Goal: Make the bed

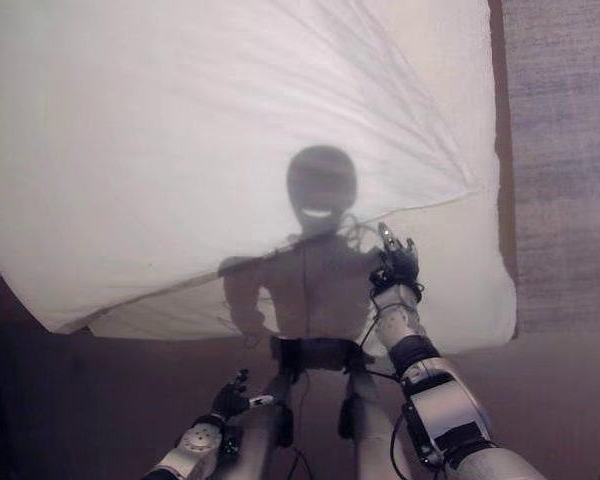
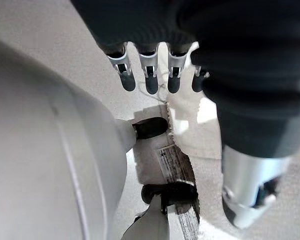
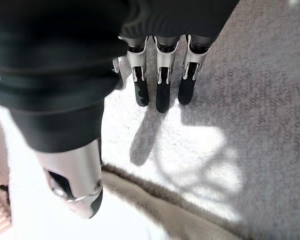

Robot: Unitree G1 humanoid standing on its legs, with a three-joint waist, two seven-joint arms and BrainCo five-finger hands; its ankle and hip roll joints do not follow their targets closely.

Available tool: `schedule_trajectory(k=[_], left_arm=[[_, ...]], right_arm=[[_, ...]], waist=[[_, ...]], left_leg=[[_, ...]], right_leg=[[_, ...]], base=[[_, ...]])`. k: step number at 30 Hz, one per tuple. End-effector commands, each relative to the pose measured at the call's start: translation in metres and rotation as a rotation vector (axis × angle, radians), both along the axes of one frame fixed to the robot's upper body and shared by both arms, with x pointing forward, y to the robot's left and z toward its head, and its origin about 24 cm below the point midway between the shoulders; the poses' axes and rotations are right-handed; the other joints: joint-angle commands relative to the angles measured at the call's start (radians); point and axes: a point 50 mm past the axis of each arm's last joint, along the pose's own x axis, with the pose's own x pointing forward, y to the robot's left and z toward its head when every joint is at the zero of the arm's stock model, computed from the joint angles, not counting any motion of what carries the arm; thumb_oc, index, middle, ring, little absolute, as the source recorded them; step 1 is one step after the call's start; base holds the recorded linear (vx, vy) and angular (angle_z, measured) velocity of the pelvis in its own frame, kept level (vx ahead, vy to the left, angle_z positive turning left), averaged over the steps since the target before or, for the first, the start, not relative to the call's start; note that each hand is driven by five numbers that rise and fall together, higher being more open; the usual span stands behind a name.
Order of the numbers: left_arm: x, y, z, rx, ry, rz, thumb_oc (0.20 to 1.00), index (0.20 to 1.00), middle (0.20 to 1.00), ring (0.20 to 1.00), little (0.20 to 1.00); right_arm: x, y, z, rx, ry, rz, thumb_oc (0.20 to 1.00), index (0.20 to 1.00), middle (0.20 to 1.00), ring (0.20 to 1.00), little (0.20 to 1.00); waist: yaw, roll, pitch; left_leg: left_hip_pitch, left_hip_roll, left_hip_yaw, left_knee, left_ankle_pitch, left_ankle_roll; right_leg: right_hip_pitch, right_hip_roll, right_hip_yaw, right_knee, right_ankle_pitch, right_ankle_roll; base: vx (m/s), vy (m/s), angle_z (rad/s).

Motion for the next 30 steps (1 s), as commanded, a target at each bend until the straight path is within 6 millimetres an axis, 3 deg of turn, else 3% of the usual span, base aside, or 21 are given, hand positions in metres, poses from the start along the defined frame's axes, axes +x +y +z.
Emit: schedule_trajectory(k=[1,12,19,27,30], left_arm=[[0.002,0.001,0.001,0.021,-0.015,0.044,1.0,1.0,1.0,1.0,1.0],[0.006,0.0,0.005,0.054,-0.044,0.126,1.0,1.0,1.0,1.0,1.0],[0.013,-0.004,0.013,0.057,-0.103,0.135,1.0,1.0,1.0,1.0,1.0],[0.014,0.0,0.015,0.045,-0.121,0.113,1.0,1.0,1.0,1.0,1.0],[0.011,0.004,0.012,0.042,-0.096,0.108,1.0,1.0,1.0,1.0,1.0]], right_arm=[[0.005,0.026,0.07,-0.056,-0.292,-0.002,1.0,1.0,1.0,1.0,1.0],[-0.025,0.036,0.064,0.006,-0.296,-0.185,1.0,1.0,1.0,1.0,1.0],[-0.041,0.031,0.087,-0.105,-0.419,-0.27,1.0,1.0,1.0,1.0,1.0],[-0.035,0.026,0.093,-0.106,-0.51,-0.162,1.0,1.0,1.0,1.0,1.0],[-0.02,0.02,0.087,-0.025,-0.463,-0.121,1.0,1.0,1.0,1.0,1.0]], waist=[[-0.008,-0.068,-0.009],[-0.039,-0.079,-0.001],[-0.05,-0.081,0.011],[-0.042,-0.084,0.013],[-0.029,-0.084,0.013]], left_leg=[[0.0,-0.037,-0.031,0.006,0.002,0.0],[0.015,-0.038,-0.017,0.01,-0.01,0.008],[0.014,-0.038,-0.016,0.011,-0.009,0.011],[0.006,-0.035,-0.016,0.009,-0.002,0.008],[0.002,-0.033,-0.018,0.008,-0.001,0.006]], right_leg=[[0.056,-0.078,0.071,0.083,-0.021,0.107],[0.061,-0.083,0.087,0.085,-0.022,0.111],[0.056,-0.083,0.096,0.086,-0.019,0.113],[0.047,-0.079,0.099,0.08,-0.012,0.114],[0.041,-0.076,0.101,0.077,-0.008,0.113]], base=[[0.0,0.0,0.0],[0.0,0.012,0.0],[-0.01,0.002,-0.05],[0.0,0.0,0.0],[0.0,0.0,0.0]])
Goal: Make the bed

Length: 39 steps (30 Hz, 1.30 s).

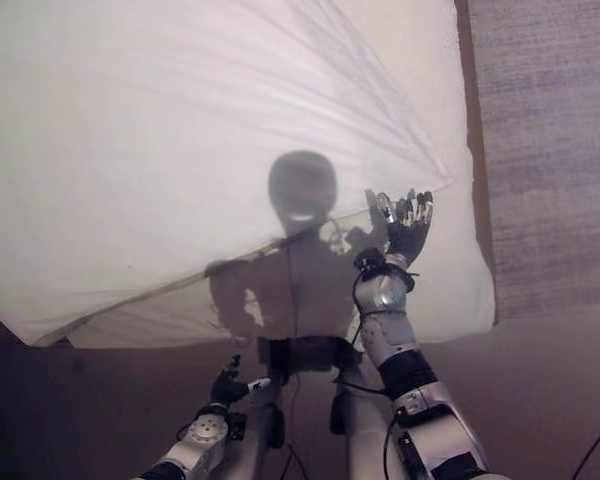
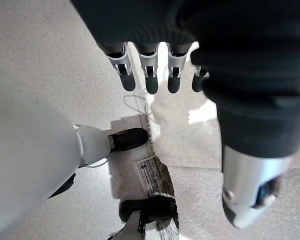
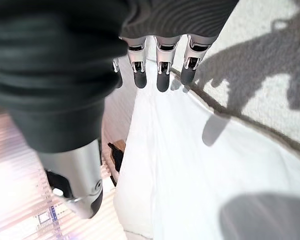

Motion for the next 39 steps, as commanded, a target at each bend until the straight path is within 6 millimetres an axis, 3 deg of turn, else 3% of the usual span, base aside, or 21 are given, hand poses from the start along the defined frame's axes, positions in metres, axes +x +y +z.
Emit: schedule_trajectory(k=[1,8,12,19,24,27,28,30,34,39], left_arm=[[-0.002,0.01,-0.002,-0.004,0.011,0.003,1.0,1.0,1.0,1.0,1.0],[-0.003,0.012,-0.004,-0.02,0.027,-0.014,1.0,1.0,1.0,1.0,1.0],[-0.004,0.008,-0.006,-0.03,0.045,-0.034,1.0,1.0,1.0,1.0,1.0],[-0.001,0.0,-0.005,-0.044,0.053,-0.054,1.0,1.0,1.0,1.0,1.0],[0.001,0.0,-0.004,-0.047,0.045,-0.044,1.0,1.0,1.0,1.0,1.0],[0.0,0.004,-0.003,-0.044,0.036,-0.022,1.0,1.0,1.0,1.0,1.0],[0.0,0.004,-0.003,-0.044,0.035,-0.022,1.0,1.0,1.0,1.0,1.0],[0.001,0.003,-0.001,-0.027,0.011,-0.008,1.0,1.0,1.0,1.0,1.0],[0.003,0.001,0.002,0.0,-0.021,-0.013,1.0,1.0,1.0,1.0,1.0],[0.006,-0.002,0.004,0.002,-0.029,-0.025,1.0,1.0,1.0,1.0,1.0]], right_arm=[[0.015,-0.005,0.028,0.116,-0.112,0.055,1.0,1.0,1.0,1.0,1.0],[0.042,-0.019,0.042,0.092,-0.043,0.084,1.0,1.0,1.0,1.0,1.0],[0.05,-0.025,0.034,0.163,0.032,0.078,1.0,1.0,1.0,1.0,1.0],[0.053,-0.017,0.019,0.337,0.065,0.11,1.0,1.0,1.0,1.0,1.0],[0.049,-0.003,0.018,0.341,0.04,0.15,1.0,1.0,1.0,1.0,1.0],[0.038,0.004,0.033,0.126,-0.038,0.164,1.0,1.0,1.0,1.0,1.0],[0.037,0.005,0.034,0.124,-0.038,0.163,1.0,1.0,1.0,1.0,1.0],[0.016,-0.002,0.043,0.001,-0.141,0.045,1.0,1.0,1.0,1.0,1.0],[0.001,-0.023,0.034,0.056,-0.166,-0.136,1.0,1.0,1.0,1.0,1.0],[0.005,-0.032,0.01,0.211,-0.09,-0.157,1.0,1.0,1.0,1.0,1.0]], waist=[[0.02,-0.04,0.0],[0.049,-0.037,0.0],[0.06,-0.033,0.0],[0.068,-0.023,0.0],[0.067,-0.023,0.0],[0.052,-0.033,0.0],[0.051,-0.033,0.0],[0.035,-0.039,0.0],[0.023,-0.03,0.0],[0.022,-0.024,0.0]], left_leg=[[-0.016,-0.024,-0.024,0.009,-0.004,0.002],[-0.041,-0.02,-0.032,0.007,0.005,-0.003],[-0.054,-0.019,-0.039,0.005,0.009,-0.006],[-0.062,-0.02,-0.05,0.002,0.012,-0.01],[-0.07,-0.019,-0.052,0.002,0.016,-0.012],[-0.072,-0.017,-0.05,0.002,0.016,-0.014],[-0.075,-0.018,-0.051,0.002,0.021,-0.014],[-0.079,-0.019,-0.049,0.003,0.019,-0.012],[-0.081,-0.023,-0.052,0.005,0.014,-0.008],[-0.079,-0.026,-0.049,0.005,0.012,-0.006]], right_leg=[[0.034,-0.071,0.077,0.077,-0.021,0.1],[0.008,-0.065,0.072,0.075,-0.013,0.099],[-0.004,-0.063,0.067,0.079,-0.014,0.097],[-0.006,-0.064,0.055,0.075,-0.016,0.097],[-0.011,-0.065,0.052,0.074,-0.016,0.096],[-0.012,-0.065,0.05,0.073,-0.016,0.097],[-0.016,-0.066,0.05,0.073,-0.013,0.097],[-0.019,-0.067,0.048,0.074,-0.013,0.1],[-0.019,-0.071,0.051,0.078,-0.018,0.103],[-0.02,-0.074,0.059,0.072,-0.012,0.106]], base=[[0.0,0.0,0.0],[0.0,0.0,0.0],[0.01,-0.016,-0.04],[0.0,0.0,0.0],[0.0,0.0,0.0],[0.0,0.0,0.0],[-0.01,0.006,0.03],[0.0,0.0,0.0],[-0.01,0.005,0.01],[-0.01,0.005,0.0]])
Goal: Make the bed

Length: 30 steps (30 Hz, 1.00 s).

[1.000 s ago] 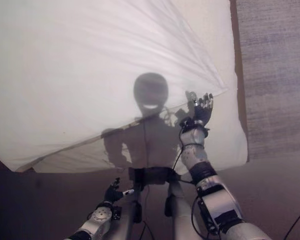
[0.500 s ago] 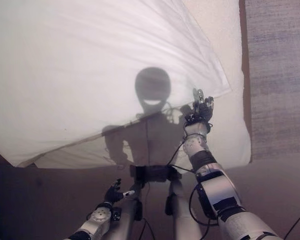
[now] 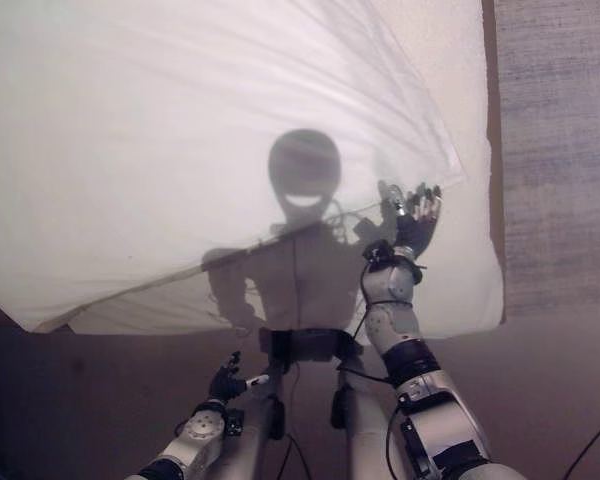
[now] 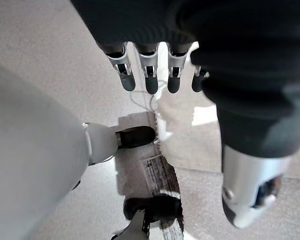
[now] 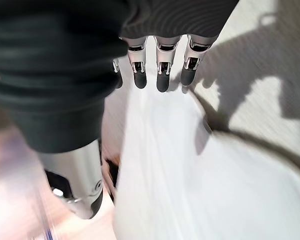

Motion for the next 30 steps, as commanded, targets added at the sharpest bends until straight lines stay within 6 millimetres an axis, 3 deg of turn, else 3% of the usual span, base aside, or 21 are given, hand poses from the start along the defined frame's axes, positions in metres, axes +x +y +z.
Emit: schedule_trajectory(k=[1,8,12,23,30], left_arm=[[0.002,-0.007,0.0,0.005,-0.007,-0.017,1.0,1.0,1.0,1.0,1.0],[0.0,-0.008,-0.001,-0.011,0.004,-0.021,1.0,1.0,1.0,1.0,1.0],[-0.002,-0.005,-0.003,-0.016,0.01,-0.028,1.0,1.0,1.0,1.0,1.0],[-0.005,-0.001,-0.005,-0.049,0.035,-0.064,1.0,1.0,1.0,1.0,1.0],[-0.005,0.002,-0.005,-0.056,0.042,-0.072,1.0,1.0,1.0,1.0,1.0]], right_arm=[[0.001,-0.005,0.009,0.125,-0.09,-0.024,1.0,1.0,1.0,1.0,1.0],[0.006,0.002,-0.018,0.083,0.031,0.057,1.0,1.0,1.0,1.0,1.0],[0.012,0.013,-0.032,0.018,0.08,0.211,1.0,1.0,1.0,1.0,1.0],[0.025,0.017,-0.027,0.167,-0.025,0.413,1.0,1.0,1.0,1.0,1.0],[0.032,0.022,0.0,0.123,-0.117,0.484,1.0,1.0,1.0,1.0,1.0]], waist=[[-0.005,-0.019,-0.003],[-0.004,-0.018,-0.003],[0.005,-0.021,-0.003],[0.028,-0.024,-0.003],[0.038,-0.027,-0.003]], left_leg=[[-0.026,-0.02,-0.036,0.005,0.008,-0.009],[-0.026,-0.02,-0.028,0.004,0.01,-0.011],[-0.033,-0.019,-0.03,0.005,0.014,-0.011],[-0.043,-0.017,-0.043,0.004,0.02,-0.017],[-0.052,-0.016,-0.046,0.005,0.023,-0.019]], right_leg=[[0.031,-0.067,0.061,0.071,-0.016,0.103],[0.028,-0.067,0.068,0.069,-0.01,0.103],[0.022,-0.066,0.065,0.068,-0.006,0.102],[0.016,-0.065,0.053,0.066,-0.005,0.1],[0.007,-0.066,0.047,0.073,-0.006,0.099]], base=[[0.0,0.0,0.0],[0.0,0.0,0.0],[0.0,0.0,0.0],[0.0,0.0,0.0],[0.0,0.0,0.02]])
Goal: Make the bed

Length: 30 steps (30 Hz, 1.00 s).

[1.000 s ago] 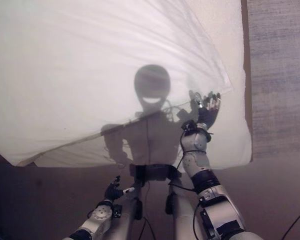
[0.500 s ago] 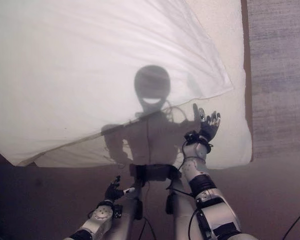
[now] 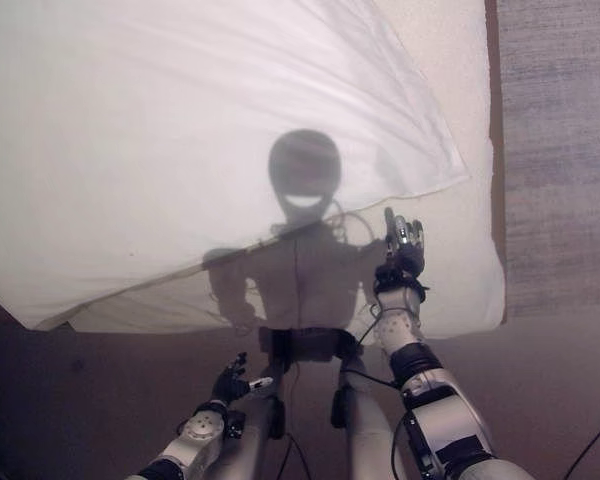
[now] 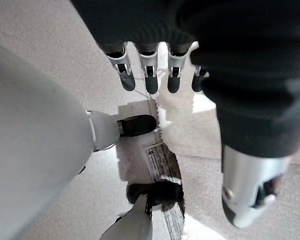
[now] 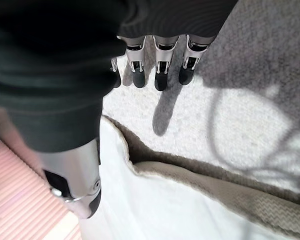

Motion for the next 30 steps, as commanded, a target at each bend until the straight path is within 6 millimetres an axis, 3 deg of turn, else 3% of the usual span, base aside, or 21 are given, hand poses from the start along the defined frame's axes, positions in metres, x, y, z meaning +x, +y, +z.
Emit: schedule_trajectory(k=[1,5,6,10,13,20,27,30], left_arm=[[-0.004,0.005,-0.004,-0.004,0.021,0.006,1.0,1.0,1.0,1.0,1.0],[-0.004,0.007,-0.003,-0.007,0.019,0.003,1.0,1.0,1.0,1.0,1.0],[-0.004,0.007,-0.003,-0.01,0.018,0.001,1.0,1.0,1.0,1.0,1.0],[-0.004,0.007,-0.003,-0.011,0.017,0.001,1.0,1.0,1.0,1.0,1.0],[-0.003,0.01,-0.002,-0.01,0.014,0.012,1.0,1.0,1.0,1.0,1.0],[-0.002,0.014,-0.001,0.001,0.01,0.018,1.0,1.0,1.0,1.0,1.0],[0.0,0.014,0.001,-0.011,0.001,0.003,1.0,1.0,1.0,1.0,1.0],[0.0,0.013,0.002,-0.017,-0.003,-0.004,1.0,1.0,1.0,1.0,1.0]], right_arm=[[0.012,0.023,0.045,-0.026,-0.165,0.106,1.0,1.0,1.0,1.0,1.0],[0.018,0.022,0.064,-0.076,-0.205,0.118,1.0,1.0,1.0,1.0,1.0],[0.02,0.022,0.079,-0.098,-0.239,0.12,1.0,1.0,1.0,1.0,1.0],[0.02,0.025,0.094,-0.085,-0.303,0.132,1.0,1.0,1.0,1.0,1.0],[0.01,0.036,0.122,-0.047,-0.463,0.175,1.0,1.0,1.0,1.0,1.0],[0.008,0.041,0.134,-0.023,-0.501,0.173,1.0,1.0,1.0,1.0,1.0],[0.022,0.036,0.158,-0.088,-0.455,0.149,1.0,1.0,1.0,1.0,1.0],[0.023,0.033,0.177,-0.109,-0.48,0.14,1.0,1.0,1.0,1.0,1.0]], waist=[[0.035,-0.027,-0.003],[0.044,-0.026,-0.003],[0.048,-0.024,-0.003],[0.052,-0.023,-0.003],[0.051,-0.029,-0.003],[0.058,-0.039,-0.003],[0.08,-0.039,-0.003],[0.094,-0.037,-0.003]], left_leg=[[-0.038,-0.016,-0.034,0.002,0.022,-0.02],[-0.043,-0.016,-0.036,0.003,0.023,-0.02],[-0.046,-0.016,-0.038,0.003,0.024,-0.021],[-0.051,-0.015,-0.041,0.002,0.026,-0.021],[-0.055,-0.013,-0.046,0.003,0.028,-0.022],[-0.064,-0.013,-0.05,0.005,0.026,-0.02],[-0.083,-0.012,-0.059,0.009,0.027,-0.022],[-0.091,-0.013,-0.068,0.007,0.03,-0.025]], right_leg=[[0.015,-0.065,0.053,0.073,-0.009,0.096],[0.009,-0.066,0.05,0.075,-0.007,0.097],[0.007,-0.067,0.049,0.077,-0.009,0.097],[0.003,-0.066,0.044,0.078,-0.01,0.098],[0.001,-0.067,0.038,0.079,-0.013,0.099],[-0.005,-0.066,0.035,0.083,-0.015,0.099],[-0.018,-0.065,0.024,0.084,-0.016,0.1],[-0.021,-0.066,0.012,0.083,-0.017,0.102]], base=[[0.0,-0.001,0.04],[0.0,-0.001,0.01],[0.0,0.0,0.0],[0.0,0.0,0.0],[0.0,0.0,0.0],[0.0,-0.002,0.01],[0.01,-0.002,0.04],[0.01,-0.011,0.12]])
